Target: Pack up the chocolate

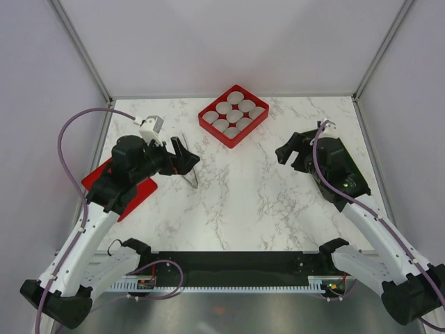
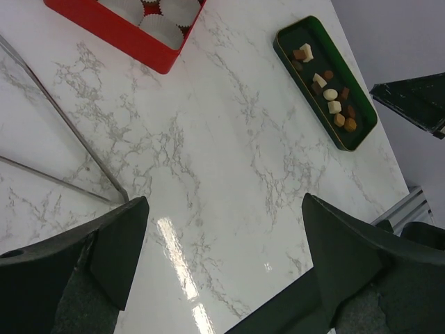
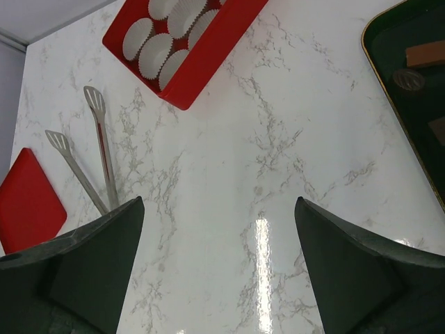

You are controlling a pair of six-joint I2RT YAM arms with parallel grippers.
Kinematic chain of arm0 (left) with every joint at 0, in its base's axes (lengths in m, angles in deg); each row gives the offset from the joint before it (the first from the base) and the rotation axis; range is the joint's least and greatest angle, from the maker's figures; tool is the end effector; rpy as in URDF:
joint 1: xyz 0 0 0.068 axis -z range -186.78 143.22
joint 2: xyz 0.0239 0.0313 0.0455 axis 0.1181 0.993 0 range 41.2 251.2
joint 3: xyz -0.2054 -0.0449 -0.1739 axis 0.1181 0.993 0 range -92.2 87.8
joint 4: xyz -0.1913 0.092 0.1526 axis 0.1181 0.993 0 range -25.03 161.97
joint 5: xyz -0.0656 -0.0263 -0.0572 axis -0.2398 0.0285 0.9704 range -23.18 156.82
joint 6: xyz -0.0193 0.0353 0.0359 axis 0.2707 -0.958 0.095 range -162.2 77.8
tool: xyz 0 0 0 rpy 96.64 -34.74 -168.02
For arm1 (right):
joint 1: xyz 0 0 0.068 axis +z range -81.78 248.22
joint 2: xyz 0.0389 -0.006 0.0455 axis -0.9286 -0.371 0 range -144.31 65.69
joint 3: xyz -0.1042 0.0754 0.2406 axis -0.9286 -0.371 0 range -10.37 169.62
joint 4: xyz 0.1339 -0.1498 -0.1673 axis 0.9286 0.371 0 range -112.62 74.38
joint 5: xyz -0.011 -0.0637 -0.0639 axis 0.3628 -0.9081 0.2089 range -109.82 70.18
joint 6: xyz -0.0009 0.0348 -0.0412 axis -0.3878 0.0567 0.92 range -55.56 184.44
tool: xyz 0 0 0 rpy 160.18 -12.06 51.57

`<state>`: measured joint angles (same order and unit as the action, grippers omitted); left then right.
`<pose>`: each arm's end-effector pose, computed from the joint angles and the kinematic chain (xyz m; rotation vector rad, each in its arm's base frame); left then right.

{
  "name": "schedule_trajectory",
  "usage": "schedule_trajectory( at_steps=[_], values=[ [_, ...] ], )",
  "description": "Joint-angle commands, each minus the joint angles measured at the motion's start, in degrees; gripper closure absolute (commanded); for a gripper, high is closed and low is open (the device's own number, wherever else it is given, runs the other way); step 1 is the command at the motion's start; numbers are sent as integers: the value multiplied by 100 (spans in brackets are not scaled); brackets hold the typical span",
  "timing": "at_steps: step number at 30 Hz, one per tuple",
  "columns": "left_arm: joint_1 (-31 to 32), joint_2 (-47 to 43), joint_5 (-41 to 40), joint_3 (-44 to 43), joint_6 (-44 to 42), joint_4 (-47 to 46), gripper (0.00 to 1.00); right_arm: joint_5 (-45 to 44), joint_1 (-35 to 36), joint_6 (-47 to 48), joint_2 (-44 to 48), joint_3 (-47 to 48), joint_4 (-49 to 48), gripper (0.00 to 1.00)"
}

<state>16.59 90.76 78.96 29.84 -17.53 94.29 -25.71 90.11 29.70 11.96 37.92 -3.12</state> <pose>0.1660 -0.0799 0.3708 0.1237 2.0002 -0.7541 0.1986 0.0759 0.3168 0.2951 2.0219 0.5253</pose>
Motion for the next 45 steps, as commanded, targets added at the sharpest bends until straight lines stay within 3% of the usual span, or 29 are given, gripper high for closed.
schedule_trajectory(
  at_steps=[1, 5, 12, 18, 23, 27, 36, 44, 45],
  values=[
    [0, 97, -71, 21, 267, -23, 0, -123, -9, 29, -67, 172, 53, 2],
    [0, 229, -177, -14, 285, 12, 0, -211, -1, 55, -399, 250, 176, 2],
    [-8, 545, -1266, -5, 705, 565, 1, -62, -18, 20, -875, 576, 484, 2],
    [-131, 1301, -1513, 3, 1488, 786, 10, 246, -9, 11, -744, 383, 273, 5],
    [-526, 2434, -1706, -110, 2155, 908, 32, 439, -9, 55, -595, 225, 229, 6],
    [-852, 3094, -1855, -234, 2490, 935, 33, 562, -9, 64, -524, 137, 194, 6],
    [-879, 4262, -2304, -612, 2473, 891, 35, 536, -9, 178, -357, 93, 150, 7],
    [-870, 4765, -2304, -577, 2473, 891, 35, 492, -9, 231, -287, 49, 141, 7],
    [-879, 4782, -2461, -542, 2464, 613, 42, 501, -9, 222, -261, 23, 141, 7]
  ],
)
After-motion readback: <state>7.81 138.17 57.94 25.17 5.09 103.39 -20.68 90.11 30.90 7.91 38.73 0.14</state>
